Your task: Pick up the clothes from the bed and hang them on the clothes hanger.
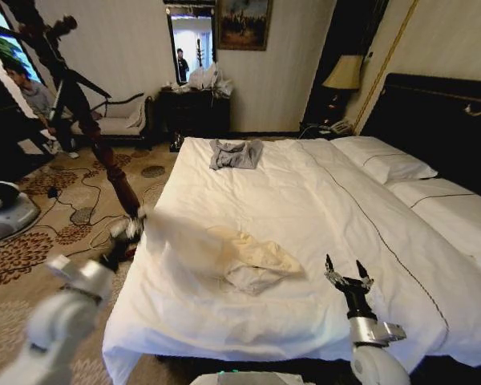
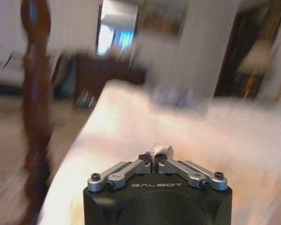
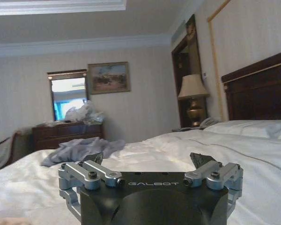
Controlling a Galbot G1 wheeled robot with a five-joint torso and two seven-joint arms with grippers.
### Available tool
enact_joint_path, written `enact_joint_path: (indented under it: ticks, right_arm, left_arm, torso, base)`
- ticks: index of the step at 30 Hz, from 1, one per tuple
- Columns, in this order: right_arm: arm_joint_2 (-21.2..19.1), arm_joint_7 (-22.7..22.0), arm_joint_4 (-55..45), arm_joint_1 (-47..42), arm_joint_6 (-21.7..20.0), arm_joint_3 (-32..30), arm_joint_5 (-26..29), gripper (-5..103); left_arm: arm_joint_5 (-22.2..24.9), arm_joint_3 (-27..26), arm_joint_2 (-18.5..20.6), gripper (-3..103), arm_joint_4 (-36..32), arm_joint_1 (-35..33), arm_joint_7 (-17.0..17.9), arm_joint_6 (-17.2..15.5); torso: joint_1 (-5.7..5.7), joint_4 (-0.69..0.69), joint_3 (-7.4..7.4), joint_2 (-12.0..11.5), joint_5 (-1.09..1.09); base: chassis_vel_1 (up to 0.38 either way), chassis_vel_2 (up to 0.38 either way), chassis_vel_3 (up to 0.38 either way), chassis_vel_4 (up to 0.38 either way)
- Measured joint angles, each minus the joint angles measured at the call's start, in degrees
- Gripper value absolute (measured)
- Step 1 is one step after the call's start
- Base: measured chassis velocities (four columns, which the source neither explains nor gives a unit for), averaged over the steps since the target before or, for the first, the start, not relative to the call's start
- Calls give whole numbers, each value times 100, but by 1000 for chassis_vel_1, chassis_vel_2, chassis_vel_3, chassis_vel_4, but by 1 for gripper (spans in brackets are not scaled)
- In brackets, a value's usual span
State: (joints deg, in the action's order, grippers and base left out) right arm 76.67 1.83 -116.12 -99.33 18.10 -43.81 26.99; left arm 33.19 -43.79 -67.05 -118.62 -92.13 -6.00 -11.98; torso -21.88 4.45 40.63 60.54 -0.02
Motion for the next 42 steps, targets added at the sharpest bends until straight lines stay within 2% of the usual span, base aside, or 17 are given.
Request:
enact_joint_path:
  ticks: [3, 4, 7, 10, 14, 15, 17, 19, 23, 24, 27, 29, 30, 32, 34, 40, 42]
  right_arm:
    - [-124, 14, -68, -68, 5, 91, 81, 100]
    - [-124, 14, -68, -68, 5, 91, 81, 100]
    - [-170, 22, -35, -60, 36, 104, 69, 100]
    - [-186, 21, -8, -55, 53, 119, 72, 100]
    - [-208, 14, 110, -31, 119, 129, 82, 100]
    - [-208, 14, 110, -31, 119, 129, 82, 100]
    - [-210, 8, 185, -3, 148, 146, 101, 100]
    - [-210, 7, 206, 5, 158, 157, 104, 100]
    - [-183, 6, 301, 23, 222, 217, 97, 100]
    - [-183, 6, 301, 23, 222, 217, 97, 100]
    - [-181, 5, 313, 22, 235, 221, 94, 100]
    - [-185, 1, 342, 29, 245, 218, 92, 100]
    - [-185, 1, 342, 29, 245, 218, 92, 100]
    - [-184, -14, 362, 36, 246, 217, 86, 100]
    - [-184, -19, 363, 29, 246, 218, 77, 100]
    - [-184, -21, 429, 45, 239, 220, 61, 100]
    - [-168, -27, 519, 74, 229, 218, 50, 100]
  left_arm:
    - [-864, 323, -230, 2, 348, -285, 122, -95]
    - [-864, 323, -230, 2, 348, -285, 122, -95]
    - [-1328, 570, -301, -1, 404, -609, 291, -229]
    - [-1509, 699, -282, 2, 295, -932, 352, -293]
    - [-1834, 780, -7, 23, -186, -1753, 366, -364]
    - [-1834, 780, -7, 23, -186, -1753, 366, -364]
    - [-1929, 602, 205, 34, -593, -2143, 373, -377]
    - [-1936, 550, 244, 34, -706, -2218, 371, -379]
    - [-1984, 348, 354, 56, -1586, -2551, 161, -316]
    - [-1984, 348, 354, 56, -1586, -2551, 161, -316]
    - [-2023, 545, 292, 66, -1842, -2260, -7, -73]
    - [-2388, 879, 174, 77, -1498, -1813, -39, 187]
    - [-2388, 879, 174, 77, -1498, -1813, -39, 187]
    - [-2663, 1315, 25, 88, -780, -1208, 13, 468]
    - [-2768, 1662, -81, 93, -85, -517, 104, 784]
    - [-2772, 2031, 9, 100, 606, 339, 132, 979]
    - [-2617, 2205, 226, 100, 763, 692, -36, 962]
  torso:
    - [0, 1, 0, 0, 2]
    - [0, 1, 0, 0, 2]
    - [0, 2, 0, 0, 3]
    - [0, 1, -1, 0, 2]
    - [1, 0, -1, 0, 3]
    - [1, 0, -1, 0, 3]
    - [0, 0, -1, 0, 2]
    - [0, 1, -1, 0, 2]
    - [0, 0, 0, 0, 3]
    - [0, 0, 0, 0, 3]
    - [0, 1, 0, 0, 4]
    - [0, 1, 0, 0, 3]
    - [0, 1, 0, 0, 3]
    - [0, -1, 0, 0, 1]
    - [0, 3, 0, 0, -2]
    - [-1, 1, 1, 0, 1]
    - [-1, 1, 1, 0, 2]
  base:
    - [0, 0, 0, 0]
    - [0, 0, 0, 0]
    - [0, 0, 0, 0]
    - [0, 0, 0, 0]
    - [0, 0, 0, 0]
    - [0, 0, 0, 0]
    - [0, 0, 0, 0]
    - [0, 0, 0, 0]
    - [0, 0, 0, 0]
    - [0, 0, 0, 0]
    - [0, 0, 0, 0]
    - [0, 0, 0, 0]
    - [0, 0, 0, 0]
    - [0, 0, 0, 0]
    - [0, 0, 0, 0]
    - [0, 0, 0, 0]
    - [0, 0, 0, 0]
